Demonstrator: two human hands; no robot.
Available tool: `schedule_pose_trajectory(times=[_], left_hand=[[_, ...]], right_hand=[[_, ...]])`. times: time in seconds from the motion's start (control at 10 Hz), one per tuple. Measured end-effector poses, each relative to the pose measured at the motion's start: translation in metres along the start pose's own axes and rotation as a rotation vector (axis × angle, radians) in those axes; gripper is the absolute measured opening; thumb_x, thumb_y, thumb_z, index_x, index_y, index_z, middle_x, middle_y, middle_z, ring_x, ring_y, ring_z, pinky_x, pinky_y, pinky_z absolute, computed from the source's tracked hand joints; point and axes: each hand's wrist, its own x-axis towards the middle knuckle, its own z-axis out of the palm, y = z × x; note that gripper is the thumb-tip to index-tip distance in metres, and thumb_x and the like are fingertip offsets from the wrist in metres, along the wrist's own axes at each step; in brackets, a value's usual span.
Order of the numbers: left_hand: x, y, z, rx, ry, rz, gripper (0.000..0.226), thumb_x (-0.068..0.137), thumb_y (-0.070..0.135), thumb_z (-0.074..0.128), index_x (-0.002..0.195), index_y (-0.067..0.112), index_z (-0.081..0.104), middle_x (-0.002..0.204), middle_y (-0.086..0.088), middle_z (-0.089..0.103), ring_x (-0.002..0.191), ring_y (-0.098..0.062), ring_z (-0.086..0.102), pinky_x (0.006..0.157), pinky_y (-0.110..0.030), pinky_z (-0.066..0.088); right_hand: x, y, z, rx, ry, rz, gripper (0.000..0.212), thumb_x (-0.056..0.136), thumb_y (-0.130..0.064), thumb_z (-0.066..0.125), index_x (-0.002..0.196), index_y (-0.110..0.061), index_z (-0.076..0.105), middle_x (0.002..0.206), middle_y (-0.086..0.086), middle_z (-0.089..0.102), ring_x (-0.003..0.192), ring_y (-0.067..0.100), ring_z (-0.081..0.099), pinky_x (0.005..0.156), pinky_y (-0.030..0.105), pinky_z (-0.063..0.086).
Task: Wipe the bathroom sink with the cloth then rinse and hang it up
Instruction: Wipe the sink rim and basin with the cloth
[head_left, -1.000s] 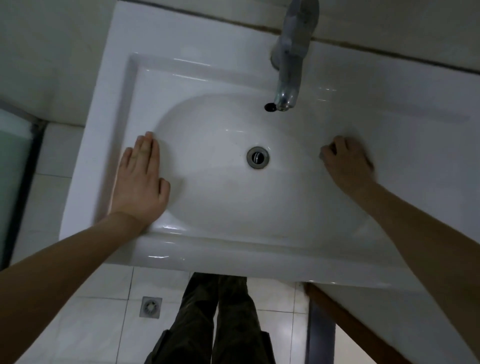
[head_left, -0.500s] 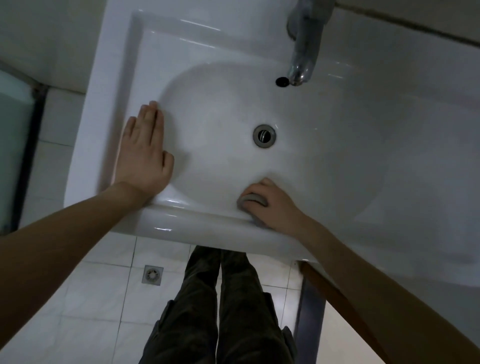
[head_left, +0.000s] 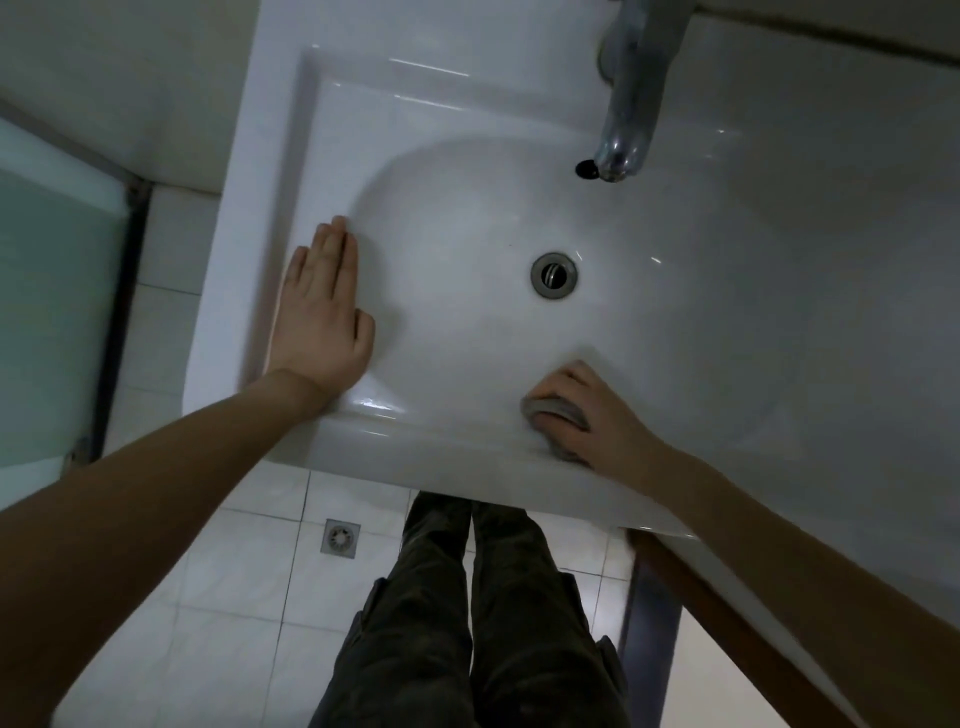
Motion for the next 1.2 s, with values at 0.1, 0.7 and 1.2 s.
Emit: schedule_pose_trajectory(times=[0.1,0.7,1.2], left_hand=[[0.0,0.001,-0.001,-0.012,0.002,-0.003,0.072,0.087,0.021,0.036,0.151,0.0,0.009,0.162,-0.016,0.006,0.15,-0.026,0.003,0.122,-0.037,0.001],[0.004,-0.003,0.007,-0.023,0.007,-0.016,0.072,0.088,0.025,0.033,0.153,0.004,0.01,0.162,-0.011,0.006,0.151,-0.019,0.001,0.123,-0.039,0.006],[0.005,-0.005,0.01,-0.024,0.026,-0.021,0.074,0.085,0.024,0.035,0.152,0.003,0.014,0.162,-0.011,0.01,0.15,-0.02,0.004,0.122,-0.04,0.009]], right_hand=[[-0.025,0.046,-0.037,-0.097,-0.034,0.129,0.012,0.09,-0.028,0.06,0.098,-0.021,0.064,0.097,-0.002,0.051,0.09,0.007,0.051,0.082,0.026,0.039],[0.201,0.011,0.079,-0.131,0.499,-0.061,0.019,0.091,-0.018,0.053,0.105,-0.008,0.062,0.106,0.015,0.042,0.091,0.038,0.053,0.079,0.046,0.052],[0.179,0.079,-0.025,-0.374,1.025,0.334,0.022,0.09,-0.021,0.056,0.107,-0.008,0.049,0.109,0.024,0.054,0.095,0.038,0.054,0.084,0.042,0.049]])
